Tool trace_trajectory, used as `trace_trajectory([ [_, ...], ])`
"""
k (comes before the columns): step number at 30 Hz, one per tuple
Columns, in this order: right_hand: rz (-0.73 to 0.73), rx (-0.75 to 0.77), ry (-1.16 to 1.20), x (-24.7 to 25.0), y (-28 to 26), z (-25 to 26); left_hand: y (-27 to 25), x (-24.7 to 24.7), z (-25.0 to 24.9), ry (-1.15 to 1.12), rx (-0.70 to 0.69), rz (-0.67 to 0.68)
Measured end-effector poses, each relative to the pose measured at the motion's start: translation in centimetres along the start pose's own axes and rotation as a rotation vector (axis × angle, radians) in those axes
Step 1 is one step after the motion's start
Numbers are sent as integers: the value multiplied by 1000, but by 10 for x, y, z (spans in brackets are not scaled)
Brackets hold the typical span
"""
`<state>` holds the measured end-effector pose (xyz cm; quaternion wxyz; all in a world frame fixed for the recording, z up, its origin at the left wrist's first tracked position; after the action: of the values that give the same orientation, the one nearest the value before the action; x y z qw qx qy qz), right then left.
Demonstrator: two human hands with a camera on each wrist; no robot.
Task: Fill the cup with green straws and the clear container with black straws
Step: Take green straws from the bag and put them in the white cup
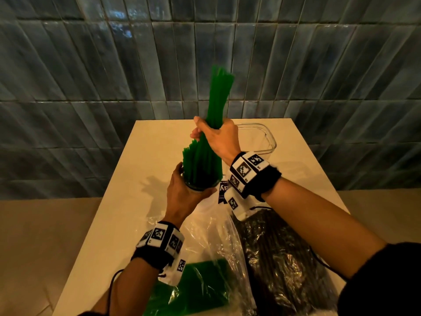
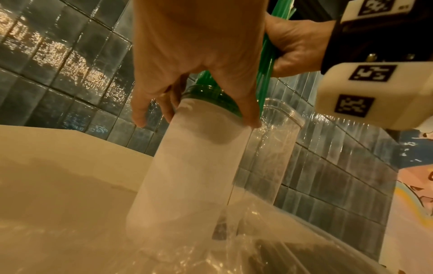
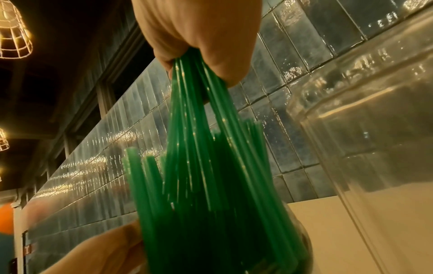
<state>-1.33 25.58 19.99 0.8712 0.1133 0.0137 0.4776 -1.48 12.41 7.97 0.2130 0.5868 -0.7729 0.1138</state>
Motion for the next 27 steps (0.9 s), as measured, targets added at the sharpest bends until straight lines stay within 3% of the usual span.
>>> trace_trajectory([
  [9,47,-55,43,-13,5,5,1,-1,2,53,19,59],
  [13,49,-17,-163,-6,-7,-12,1,-1,0,50,18,52],
  [18,65,145,-468,0,-20,-32,5,-2,1,15,52,73],
  [24,141,118,-341,5,-28,-30,14,-4,-8,-154,-2,69],
  [27,92,142,-232,7,-25,-24,16,-3,-20,-246,-40,82],
])
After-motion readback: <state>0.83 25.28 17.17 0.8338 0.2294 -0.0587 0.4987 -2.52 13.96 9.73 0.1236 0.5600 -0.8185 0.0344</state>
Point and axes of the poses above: each hand's wrist, its own y-axis towards the middle knuckle, its own x-axis out of the back of the hand, z = x × y, the point moved 4 cm from there along y, towards the middle knuckle
